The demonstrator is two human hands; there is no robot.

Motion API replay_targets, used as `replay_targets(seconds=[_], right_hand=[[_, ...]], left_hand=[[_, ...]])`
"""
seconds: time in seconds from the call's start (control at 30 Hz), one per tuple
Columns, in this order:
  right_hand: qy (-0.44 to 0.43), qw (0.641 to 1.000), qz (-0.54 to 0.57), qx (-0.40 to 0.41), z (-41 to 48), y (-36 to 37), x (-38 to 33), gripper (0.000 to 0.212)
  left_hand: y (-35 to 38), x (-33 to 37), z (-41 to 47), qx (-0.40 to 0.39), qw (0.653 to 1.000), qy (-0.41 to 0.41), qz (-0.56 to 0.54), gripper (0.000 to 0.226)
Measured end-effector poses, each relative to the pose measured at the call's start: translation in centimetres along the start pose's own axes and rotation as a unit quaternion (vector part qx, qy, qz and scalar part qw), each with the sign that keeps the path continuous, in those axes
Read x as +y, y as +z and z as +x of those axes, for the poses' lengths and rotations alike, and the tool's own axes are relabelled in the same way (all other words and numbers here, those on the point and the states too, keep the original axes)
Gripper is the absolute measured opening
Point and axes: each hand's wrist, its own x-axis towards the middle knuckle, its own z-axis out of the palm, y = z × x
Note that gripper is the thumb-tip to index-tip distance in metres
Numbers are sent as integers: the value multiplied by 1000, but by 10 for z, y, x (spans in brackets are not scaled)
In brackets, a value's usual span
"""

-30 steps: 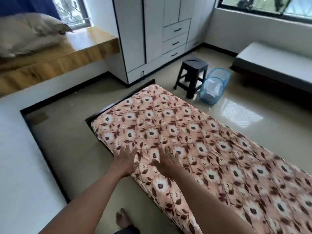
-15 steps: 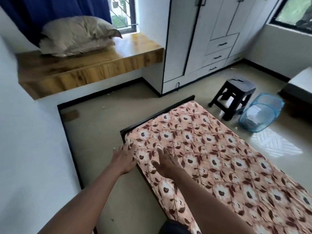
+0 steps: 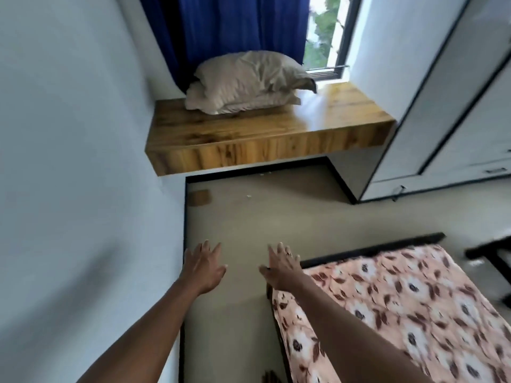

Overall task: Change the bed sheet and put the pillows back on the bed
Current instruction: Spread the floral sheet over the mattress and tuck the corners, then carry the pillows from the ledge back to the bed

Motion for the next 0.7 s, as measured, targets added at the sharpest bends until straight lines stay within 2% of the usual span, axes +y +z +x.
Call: replay_targets(seconds=[0.17, 0.3, 0.47, 0.57, 0.7], right_hand=[[-75, 996, 26, 40, 108, -81, -63, 78], [-90, 991, 41, 93, 196, -136, -97, 78], [-40, 991, 65, 111, 278, -192, -115, 73], [-3, 985, 107, 135, 320, -224, -115, 68], [31, 979, 131, 153, 381, -268, -108, 72]], left_hand=[[-52, -45, 77, 26, 999, -27, -30, 70], [-79, -86, 165, 36, 999, -24, -30, 69], [-116, -127, 283, 34, 998, 9, -51, 68], [-155, -146, 358, 63, 996, 55, -42, 68], [-205, -149, 445, 99, 989, 73, -80, 68]])
